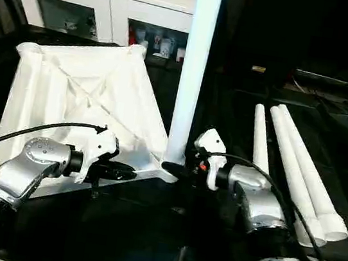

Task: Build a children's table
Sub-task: Rotate leg to tighten

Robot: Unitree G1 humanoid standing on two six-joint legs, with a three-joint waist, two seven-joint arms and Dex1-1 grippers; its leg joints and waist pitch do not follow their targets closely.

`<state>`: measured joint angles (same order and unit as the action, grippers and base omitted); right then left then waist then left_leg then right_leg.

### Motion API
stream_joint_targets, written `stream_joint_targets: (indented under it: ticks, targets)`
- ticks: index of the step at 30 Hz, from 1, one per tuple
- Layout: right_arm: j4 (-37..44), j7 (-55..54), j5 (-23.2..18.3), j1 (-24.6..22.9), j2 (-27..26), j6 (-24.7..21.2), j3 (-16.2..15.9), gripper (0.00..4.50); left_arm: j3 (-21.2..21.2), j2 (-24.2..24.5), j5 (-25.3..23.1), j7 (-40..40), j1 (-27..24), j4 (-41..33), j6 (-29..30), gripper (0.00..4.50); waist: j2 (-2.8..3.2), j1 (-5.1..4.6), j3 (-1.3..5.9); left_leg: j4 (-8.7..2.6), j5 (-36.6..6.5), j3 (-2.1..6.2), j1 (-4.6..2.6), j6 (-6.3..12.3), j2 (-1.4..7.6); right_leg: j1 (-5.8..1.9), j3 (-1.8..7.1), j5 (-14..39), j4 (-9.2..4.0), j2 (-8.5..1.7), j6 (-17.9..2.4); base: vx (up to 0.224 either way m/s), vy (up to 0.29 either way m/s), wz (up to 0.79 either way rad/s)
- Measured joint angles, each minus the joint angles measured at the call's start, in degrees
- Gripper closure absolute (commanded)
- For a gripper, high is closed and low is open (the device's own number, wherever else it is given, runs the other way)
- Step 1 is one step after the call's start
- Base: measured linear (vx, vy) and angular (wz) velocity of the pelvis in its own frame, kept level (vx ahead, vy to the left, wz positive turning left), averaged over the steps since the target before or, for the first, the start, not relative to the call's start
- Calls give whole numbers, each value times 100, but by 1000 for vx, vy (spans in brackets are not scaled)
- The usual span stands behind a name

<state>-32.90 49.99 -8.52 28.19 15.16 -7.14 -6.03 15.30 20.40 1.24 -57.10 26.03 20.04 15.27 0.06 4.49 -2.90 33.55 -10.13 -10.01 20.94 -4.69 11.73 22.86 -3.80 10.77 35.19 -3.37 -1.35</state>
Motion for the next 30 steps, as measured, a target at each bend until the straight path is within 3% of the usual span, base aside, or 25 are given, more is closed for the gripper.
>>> stream_joint_targets:
  ticks: [4, 9, 10, 12, 15, 18, 25, 30]
  targets:
    - [-419, -1587, 196, 301, -552, -81, 247, 181, -51, -555, -252, 883, 403, 526, 228, 450, 3, -78, 2, -1, 0, 1, -13, -1, -2, -6, 0, 5, -4, 0, 17, 0, 0, 0]
    - [-850, -3319, 301, 672, -1122, -236, 588, 181, -56, -1325, -444, 1955, 852, 1107, 545, 450, 11, -88, 7, 2, 0, 3, -16, -1, -9, -21, 3, 5, -19, -4, 19, 0, 0, 0]
    - [-876, -3384, 332, 689, -1139, -223, 588, 146, -50, -1354, -448, 2008, 856, 1114, 556, 450, 15, -88, 10, 2, 0, 3, -16, -1, -9, -23, 3, 5, -20, -4, 20, 0, 0, 0]
    - [-916, -3388, 368, 692, -1157, -130, 588, 112, -46, -1353, -453, 2002, 858, 1114, 542, 450, 19, -87, 12, 0, 0, 5, -16, -1, -9, -25, 2, 4, -20, -4, 22, 0, 0, 0]
    - [-1046, -3331, 416, 696, -1164, -95, 582, 102, -34, -1349, -514, 1964, 859, 1114, 475, 450, 19, -84, 12, -2, 0, 9, -10, -1, -8, -20, -1, 2, -18, -4, 25, 0, 0, 0]
    - [-1074, -3164, 430, 698, -1117, -52, 573, 65, -26, -1310, -519, 1884, 856, 1112, 426, 450, 19, -87, 11, -3, 0, 10, -5, -1, -8, -14, -3, -5, -18, -4, 27, 0, 0, 0]
    - [-1045, -1838, 441, 604, -510, 178, 254, 65, 11, -905, -429, 1356, 665, 845, 189, 450, 19, -84, 11, -10, 0, 11, 12, 0, -5, 6, -9, -14, -17, -3, 24, 0, 0, 0]
    - [-716, -685, 303, 417, -101, 266, 143, 65, 37, -431, -214, 481, 304, 358, -39, 450, 31, -66, 4, -9, 0, 9, 21, 0, -4, 10, -6, -11, -20, -3, 16, 0, 0, 0]
